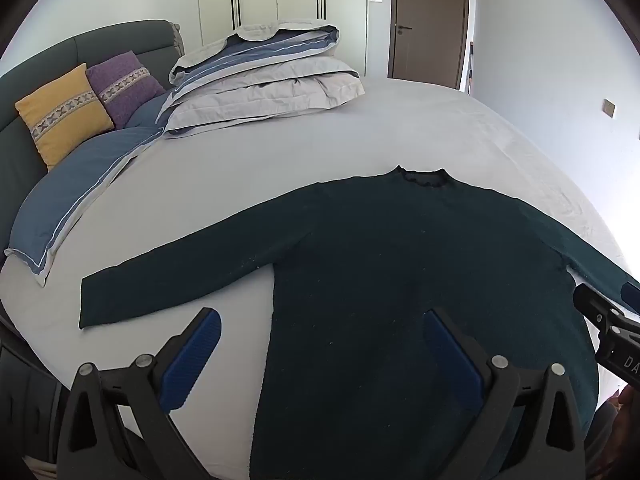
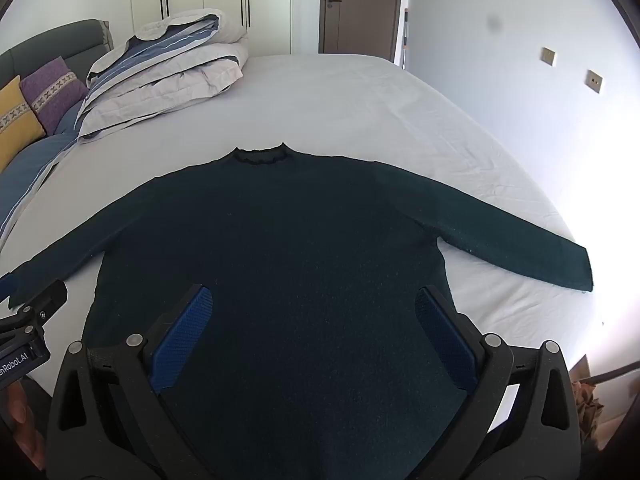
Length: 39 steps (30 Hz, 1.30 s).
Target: Fold small clothes
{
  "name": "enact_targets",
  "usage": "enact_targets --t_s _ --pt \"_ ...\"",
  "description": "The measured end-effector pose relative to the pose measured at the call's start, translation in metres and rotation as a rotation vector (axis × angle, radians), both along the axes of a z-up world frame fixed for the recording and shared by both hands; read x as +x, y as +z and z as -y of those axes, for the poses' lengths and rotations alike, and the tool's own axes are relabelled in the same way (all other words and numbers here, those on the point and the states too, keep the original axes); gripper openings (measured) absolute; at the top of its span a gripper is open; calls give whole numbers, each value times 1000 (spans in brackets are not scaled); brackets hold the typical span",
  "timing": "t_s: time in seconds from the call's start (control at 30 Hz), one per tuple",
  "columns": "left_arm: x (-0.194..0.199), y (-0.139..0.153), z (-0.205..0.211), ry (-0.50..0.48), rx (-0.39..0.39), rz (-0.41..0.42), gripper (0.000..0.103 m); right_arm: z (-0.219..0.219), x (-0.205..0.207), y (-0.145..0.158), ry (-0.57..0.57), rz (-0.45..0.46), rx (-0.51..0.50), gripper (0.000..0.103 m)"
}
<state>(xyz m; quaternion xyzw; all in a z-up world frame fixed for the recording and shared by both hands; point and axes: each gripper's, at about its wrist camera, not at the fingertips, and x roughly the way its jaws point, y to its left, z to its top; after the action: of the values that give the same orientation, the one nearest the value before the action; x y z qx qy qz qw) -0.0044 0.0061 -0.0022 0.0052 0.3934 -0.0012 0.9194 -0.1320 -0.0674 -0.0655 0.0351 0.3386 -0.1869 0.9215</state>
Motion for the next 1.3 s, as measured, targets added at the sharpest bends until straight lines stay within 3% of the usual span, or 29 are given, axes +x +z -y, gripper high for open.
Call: enact_targets --t_s 1.3 --pt "-2 -1 -3 0 10 0 103 0 2 -4 -2 -14 -22 103"
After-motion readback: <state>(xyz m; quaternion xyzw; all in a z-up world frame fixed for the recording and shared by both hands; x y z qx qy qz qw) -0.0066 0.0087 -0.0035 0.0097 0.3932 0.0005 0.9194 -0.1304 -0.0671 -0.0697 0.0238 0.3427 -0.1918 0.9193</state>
